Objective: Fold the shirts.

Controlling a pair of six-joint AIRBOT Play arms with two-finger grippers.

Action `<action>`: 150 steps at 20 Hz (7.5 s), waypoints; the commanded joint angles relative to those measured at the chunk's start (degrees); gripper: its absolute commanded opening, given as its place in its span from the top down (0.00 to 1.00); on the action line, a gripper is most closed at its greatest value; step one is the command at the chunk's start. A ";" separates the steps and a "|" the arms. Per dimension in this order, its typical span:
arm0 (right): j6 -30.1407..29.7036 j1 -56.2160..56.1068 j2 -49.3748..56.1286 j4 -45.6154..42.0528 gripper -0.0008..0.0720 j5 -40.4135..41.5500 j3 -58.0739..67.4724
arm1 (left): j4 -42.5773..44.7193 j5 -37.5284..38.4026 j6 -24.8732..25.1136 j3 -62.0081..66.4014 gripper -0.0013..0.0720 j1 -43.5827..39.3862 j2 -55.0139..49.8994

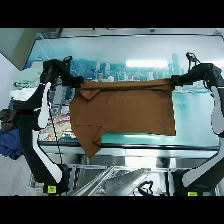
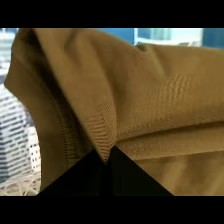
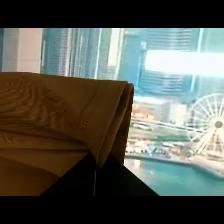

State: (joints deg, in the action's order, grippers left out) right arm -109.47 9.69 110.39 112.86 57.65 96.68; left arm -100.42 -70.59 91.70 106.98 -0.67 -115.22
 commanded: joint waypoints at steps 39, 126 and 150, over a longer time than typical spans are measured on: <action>-3.37 17.09 -17.40 10.16 0.33 26.03 -29.18 | -24.76 6.29 -5.11 -95.21 0.02 12.55 72.83; 4.52 -1.33 -14.03 2.78 0.97 -8.20 -16.61 | 0.48 9.51 -16.55 -25.77 0.96 -3.15 20.00; -6.73 5.77 6.19 14.93 0.10 18.64 8.00 | -4.70 -1.97 -16.94 -2.97 0.23 -7.67 16.41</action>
State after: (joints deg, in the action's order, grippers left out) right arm -112.68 12.75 111.15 117.67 69.08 99.20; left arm -104.88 -65.98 74.78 98.24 -8.25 -98.78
